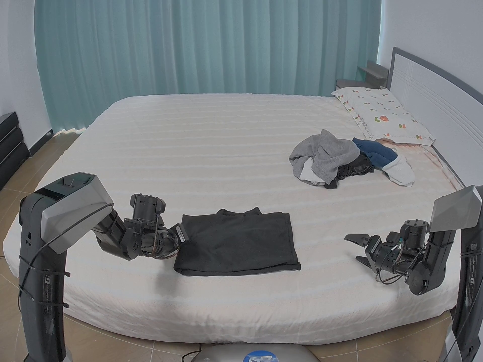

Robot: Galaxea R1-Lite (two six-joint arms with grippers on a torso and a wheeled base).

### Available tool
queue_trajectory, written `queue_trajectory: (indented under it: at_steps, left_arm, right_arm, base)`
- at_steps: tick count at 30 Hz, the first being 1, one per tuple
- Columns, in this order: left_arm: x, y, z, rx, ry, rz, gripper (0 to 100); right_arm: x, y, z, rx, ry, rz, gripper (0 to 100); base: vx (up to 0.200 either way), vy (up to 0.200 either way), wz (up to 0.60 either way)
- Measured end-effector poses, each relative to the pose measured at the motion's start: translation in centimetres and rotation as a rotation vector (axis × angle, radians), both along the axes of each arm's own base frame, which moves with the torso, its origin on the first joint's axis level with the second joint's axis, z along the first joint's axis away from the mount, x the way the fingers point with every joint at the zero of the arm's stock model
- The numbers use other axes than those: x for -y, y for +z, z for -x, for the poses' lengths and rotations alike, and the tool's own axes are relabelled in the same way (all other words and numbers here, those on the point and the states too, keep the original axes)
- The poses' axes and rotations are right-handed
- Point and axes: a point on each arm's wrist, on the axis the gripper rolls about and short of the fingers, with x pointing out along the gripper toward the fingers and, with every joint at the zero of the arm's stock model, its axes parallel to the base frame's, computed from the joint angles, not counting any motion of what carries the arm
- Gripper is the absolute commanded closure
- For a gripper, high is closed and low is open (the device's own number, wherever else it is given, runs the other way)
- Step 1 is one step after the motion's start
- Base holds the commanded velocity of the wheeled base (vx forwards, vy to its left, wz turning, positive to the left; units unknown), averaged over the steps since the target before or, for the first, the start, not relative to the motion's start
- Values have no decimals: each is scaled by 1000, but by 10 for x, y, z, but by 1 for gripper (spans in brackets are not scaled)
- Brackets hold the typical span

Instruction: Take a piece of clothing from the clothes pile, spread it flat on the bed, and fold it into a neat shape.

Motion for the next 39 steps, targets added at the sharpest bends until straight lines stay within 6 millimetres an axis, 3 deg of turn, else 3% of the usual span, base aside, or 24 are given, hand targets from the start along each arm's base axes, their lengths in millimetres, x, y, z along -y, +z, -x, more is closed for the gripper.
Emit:
queue_trajectory:
  at_steps: [12, 20, 35, 39]
  left_arm:
    - [-2, 4, 1, -10, 38, 28, 100]
    - [-3, 5, 4, -14, 53, 18, 100]
    - [-3, 7, 9, -23, 59, 12, 100]
    - [-3, 7, 11, -28, 59, 7, 100]
  right_arm:
    - [-3, 1, 0, 3, 7, -1, 0]
    - [-29, 6, 1, 33, 57, 8, 0]
    - [-52, 7, 4, 42, 89, 24, 0]
    - [-67, 7, 7, 49, 83, 47, 0]
  base:
    - [0, 200, 0]
    - [0, 200, 0]
    - [0, 200, 0]
    - [0, 200, 0]
